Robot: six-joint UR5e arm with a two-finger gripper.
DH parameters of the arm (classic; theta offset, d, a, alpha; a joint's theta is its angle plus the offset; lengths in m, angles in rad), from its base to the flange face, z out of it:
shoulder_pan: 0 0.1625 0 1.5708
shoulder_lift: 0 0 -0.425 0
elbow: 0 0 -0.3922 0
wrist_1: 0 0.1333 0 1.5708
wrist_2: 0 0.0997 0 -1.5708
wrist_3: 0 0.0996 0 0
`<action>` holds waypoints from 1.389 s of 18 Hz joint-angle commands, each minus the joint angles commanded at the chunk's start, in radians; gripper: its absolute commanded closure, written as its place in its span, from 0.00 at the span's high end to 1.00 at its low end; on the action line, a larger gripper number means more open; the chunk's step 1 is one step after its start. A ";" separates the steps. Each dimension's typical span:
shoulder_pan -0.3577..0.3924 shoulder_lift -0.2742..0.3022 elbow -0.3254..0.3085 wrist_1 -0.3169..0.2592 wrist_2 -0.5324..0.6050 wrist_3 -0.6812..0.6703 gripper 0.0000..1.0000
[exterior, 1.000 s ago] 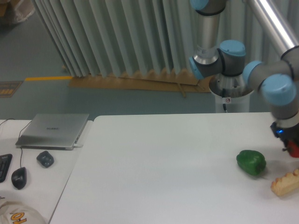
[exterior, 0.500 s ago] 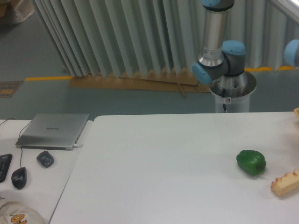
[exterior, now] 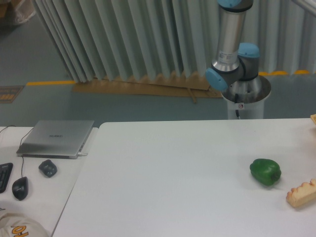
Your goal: Place the red peppers in a basket
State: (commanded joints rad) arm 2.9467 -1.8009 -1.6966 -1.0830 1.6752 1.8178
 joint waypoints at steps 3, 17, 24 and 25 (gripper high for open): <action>0.005 0.002 0.006 0.000 -0.021 0.003 1.00; 0.020 0.051 0.054 -0.005 -0.097 0.075 1.00; 0.017 0.048 0.037 -0.046 -0.095 0.106 1.00; 0.015 0.043 0.035 -0.057 -0.097 0.106 1.00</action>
State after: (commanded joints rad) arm 2.9621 -1.7579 -1.6613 -1.1396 1.5785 1.9236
